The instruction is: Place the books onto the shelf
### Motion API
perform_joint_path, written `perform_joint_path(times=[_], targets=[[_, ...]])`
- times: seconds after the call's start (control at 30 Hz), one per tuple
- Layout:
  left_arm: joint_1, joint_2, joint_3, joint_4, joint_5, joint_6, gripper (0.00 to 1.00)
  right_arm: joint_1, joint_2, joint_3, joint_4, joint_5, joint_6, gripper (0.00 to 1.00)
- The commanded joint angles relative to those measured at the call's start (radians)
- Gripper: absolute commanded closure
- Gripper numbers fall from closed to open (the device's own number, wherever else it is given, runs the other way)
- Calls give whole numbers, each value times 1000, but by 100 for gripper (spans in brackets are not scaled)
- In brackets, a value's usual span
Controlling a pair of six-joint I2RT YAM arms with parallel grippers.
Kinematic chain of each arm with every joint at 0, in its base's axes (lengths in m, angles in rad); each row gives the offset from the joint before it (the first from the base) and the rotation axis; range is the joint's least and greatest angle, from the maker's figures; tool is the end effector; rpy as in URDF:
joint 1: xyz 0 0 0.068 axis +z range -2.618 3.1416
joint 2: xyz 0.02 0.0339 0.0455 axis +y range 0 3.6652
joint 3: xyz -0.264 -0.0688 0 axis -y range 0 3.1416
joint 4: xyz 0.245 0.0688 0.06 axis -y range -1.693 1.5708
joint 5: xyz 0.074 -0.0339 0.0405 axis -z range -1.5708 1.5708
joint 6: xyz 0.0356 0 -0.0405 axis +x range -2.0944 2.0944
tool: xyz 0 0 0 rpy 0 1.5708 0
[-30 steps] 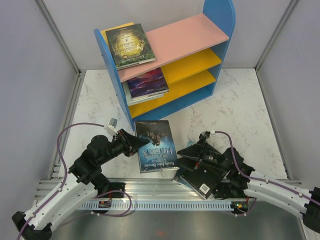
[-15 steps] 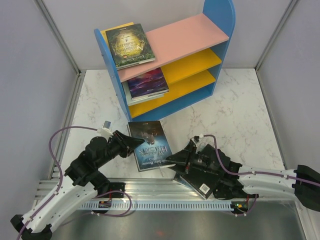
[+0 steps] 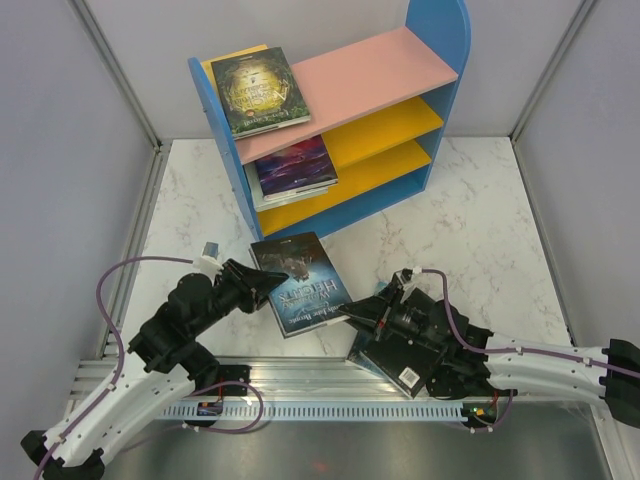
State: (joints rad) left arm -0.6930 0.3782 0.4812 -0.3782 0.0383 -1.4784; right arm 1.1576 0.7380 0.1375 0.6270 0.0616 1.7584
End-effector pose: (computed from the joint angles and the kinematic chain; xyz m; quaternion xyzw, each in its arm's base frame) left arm 0.0896 -0.0762 0.2661 -0.2944 0.7410 -0.5408 0.2678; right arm 0.0704 0.1550 0.2051 0.2274 0.6596 0.7091 0.1019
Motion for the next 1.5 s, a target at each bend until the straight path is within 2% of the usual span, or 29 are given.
perform_joint_path(times=[0.0, 0.2, 0.53, 0.57, 0.77, 0.8, 0.87, 0.9, 0.93, 1.03, 1.1, 1.2, 1.33, 1.43, 1.47], targets=[[-5, -21, -15, -7, 15, 27, 98, -12, -37, 43, 97, 122, 12, 67], [-7, -47, -38, -8, 18, 9, 98, -29, 17, 80, 125, 130, 7, 61], [-7, -48, -38, -5, 40, 18, 98, -33, 150, 154, 198, 98, -13, 64], [-7, -53, -38, -8, 41, 20, 98, -32, 153, 155, 200, 101, -13, 66], [-7, -61, -39, -13, 83, 41, 98, -47, 86, 154, 153, 86, -43, 95], [-7, -59, -36, -19, 89, 59, 91, -53, 58, 154, 117, 87, -51, 99], [-7, -55, -6, -71, 100, 88, 80, -58, -60, 174, -77, 99, -91, 100], [-7, -45, 11, -102, 101, 122, 69, -62, -102, 189, -167, 110, -109, 100], [-7, -39, 28, -146, 97, 141, 64, -65, -180, 229, -351, 136, -144, 100], [-7, -33, 95, -263, 81, 213, 49, -76, -312, 269, -574, 171, -189, 100], [-5, -42, 131, -303, 65, 246, 36, -78, -370, 297, -660, 217, -200, 100], [-5, -68, 169, -375, 35, 271, 25, -76, -452, 375, -824, 293, -235, 100], [-7, -93, 194, -462, 12, 282, 19, -78, -474, 563, -1016, 408, -309, 100], [-5, -117, 183, -476, 17, 274, 19, -75, -407, 686, -1120, 483, -394, 100], [-5, -127, 175, -478, 18, 271, 19, -70, -381, 779, -1147, 500, -421, 100]])
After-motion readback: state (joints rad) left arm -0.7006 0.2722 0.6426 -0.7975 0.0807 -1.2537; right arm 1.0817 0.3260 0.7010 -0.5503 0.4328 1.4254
